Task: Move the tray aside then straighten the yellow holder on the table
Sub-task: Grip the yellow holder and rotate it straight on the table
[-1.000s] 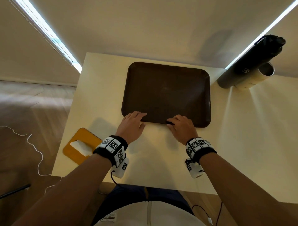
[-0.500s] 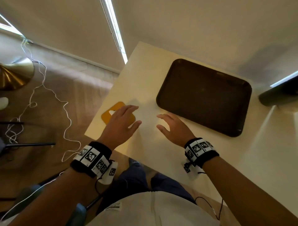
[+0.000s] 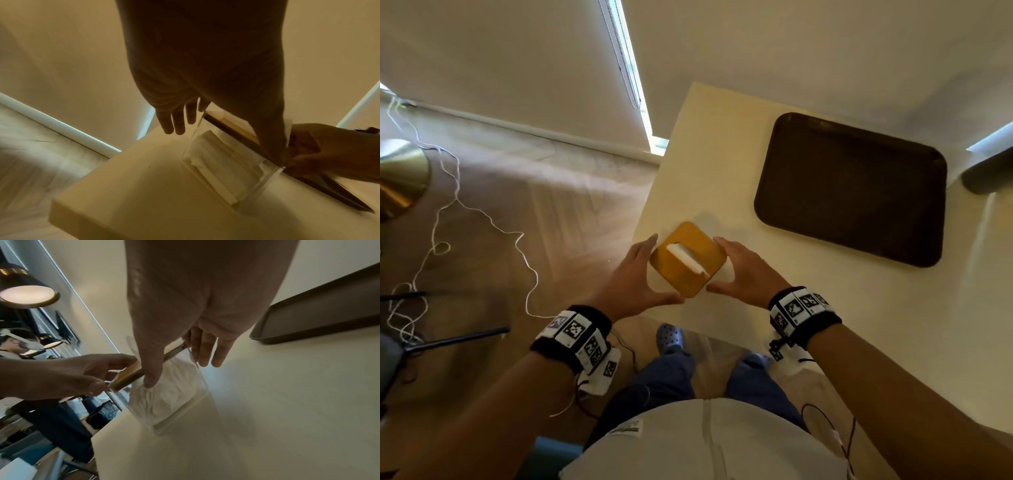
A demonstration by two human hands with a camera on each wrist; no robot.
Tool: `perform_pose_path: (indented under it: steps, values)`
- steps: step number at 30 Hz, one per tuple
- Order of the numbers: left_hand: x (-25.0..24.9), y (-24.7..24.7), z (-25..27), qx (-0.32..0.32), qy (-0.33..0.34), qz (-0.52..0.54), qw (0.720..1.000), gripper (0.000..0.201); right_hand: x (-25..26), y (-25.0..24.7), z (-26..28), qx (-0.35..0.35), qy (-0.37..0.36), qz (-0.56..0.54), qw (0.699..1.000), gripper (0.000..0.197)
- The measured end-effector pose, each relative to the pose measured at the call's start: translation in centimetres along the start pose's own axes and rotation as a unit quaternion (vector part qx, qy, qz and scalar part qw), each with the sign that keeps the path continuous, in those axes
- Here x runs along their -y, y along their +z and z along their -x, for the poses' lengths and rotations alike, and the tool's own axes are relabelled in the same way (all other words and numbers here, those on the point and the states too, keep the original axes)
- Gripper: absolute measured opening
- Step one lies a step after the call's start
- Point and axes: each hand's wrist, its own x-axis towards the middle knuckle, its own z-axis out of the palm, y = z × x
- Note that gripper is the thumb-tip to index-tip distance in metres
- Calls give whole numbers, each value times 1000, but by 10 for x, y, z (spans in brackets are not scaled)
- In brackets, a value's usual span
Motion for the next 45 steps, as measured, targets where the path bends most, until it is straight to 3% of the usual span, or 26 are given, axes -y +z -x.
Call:
perform_pose_path:
  steps: [11, 21, 29, 38, 45]
  values:
    - [10, -14, -27, 21, 66, -13, 997, 131, 14, 5, -10, -33, 56, -40, 997, 99]
    - [-39, -73, -130, 15, 106, -11, 994, 130, 6, -89, -81, -84, 28, -46, 995, 94]
    - [-76, -113, -226, 17, 96, -16, 995, 134, -13, -163, -155, -96, 26, -35, 994, 90]
    - [-85, -125, -296, 46, 88, -16, 995, 129, -37, -186, -210, -97, 70, -23, 993, 98]
    - [-82, -124, -319, 70, 99, -21, 992, 133, -50, -186, -223, -90, 97, -39, 990, 99]
